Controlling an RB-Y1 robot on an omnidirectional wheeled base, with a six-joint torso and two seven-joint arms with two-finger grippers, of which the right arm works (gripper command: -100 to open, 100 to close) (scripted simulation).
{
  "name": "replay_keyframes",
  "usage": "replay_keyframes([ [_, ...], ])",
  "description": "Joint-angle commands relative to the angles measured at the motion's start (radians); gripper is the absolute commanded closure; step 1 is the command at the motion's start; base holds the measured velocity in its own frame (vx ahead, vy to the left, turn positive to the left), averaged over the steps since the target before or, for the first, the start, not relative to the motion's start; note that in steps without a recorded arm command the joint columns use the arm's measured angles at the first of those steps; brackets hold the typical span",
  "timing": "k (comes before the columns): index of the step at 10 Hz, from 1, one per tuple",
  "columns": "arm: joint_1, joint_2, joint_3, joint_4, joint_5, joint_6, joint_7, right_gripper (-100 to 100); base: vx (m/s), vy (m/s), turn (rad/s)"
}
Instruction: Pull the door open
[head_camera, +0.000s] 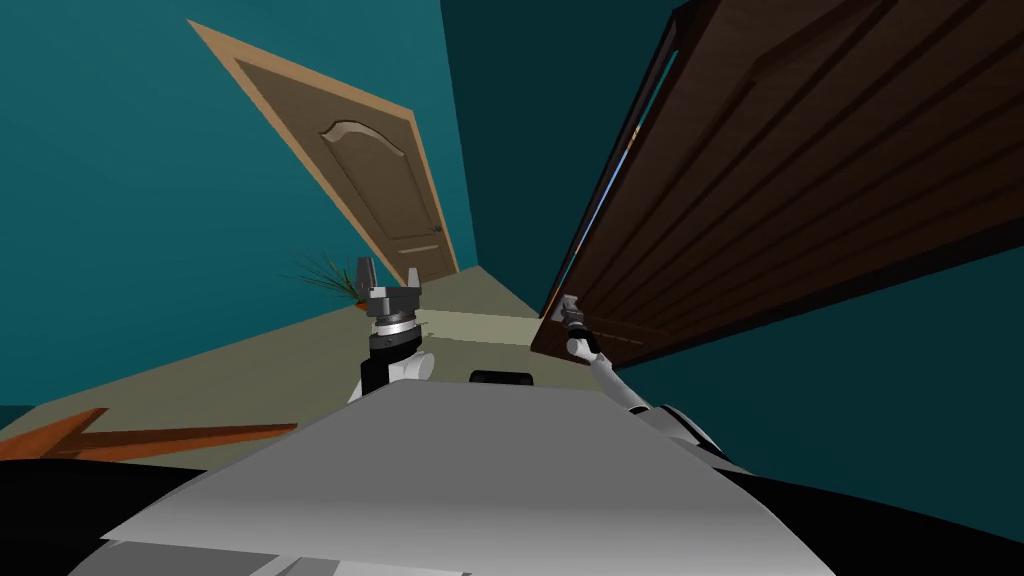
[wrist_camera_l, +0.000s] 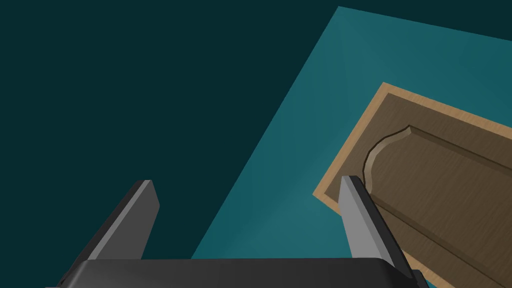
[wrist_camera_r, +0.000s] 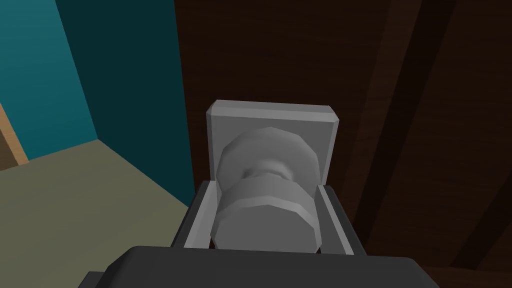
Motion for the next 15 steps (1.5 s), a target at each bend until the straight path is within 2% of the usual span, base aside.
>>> replay_keyframes([
  [1,0.008,-0.013,0.022,-0.009,0.001,-0.005,-0.014,100,-0.245,-0.061,0.083],
  [6,0.027,-0.060,0.085,-0.049,0.002,-0.019,-0.059,100,-0.198,-0.078,0.098],
  [7,0.024,-0.051,0.079,-0.043,0.002,-0.016,-0.052,100,-0.099,-0.030,0.036],
  [8,0.032,-0.070,0.104,-0.056,0.006,-0.024,-0.072,100,-0.139,-0.059,0.093],
  [9,0.034,-0.075,0.110,-0.060,0.007,-0.026,-0.077,100,-0.174,-0.070,0.104],
  [15,0.057,-0.139,0.182,-0.104,0.019,-0.057,-0.139,100,-0.191,-0.076,0.081],
])
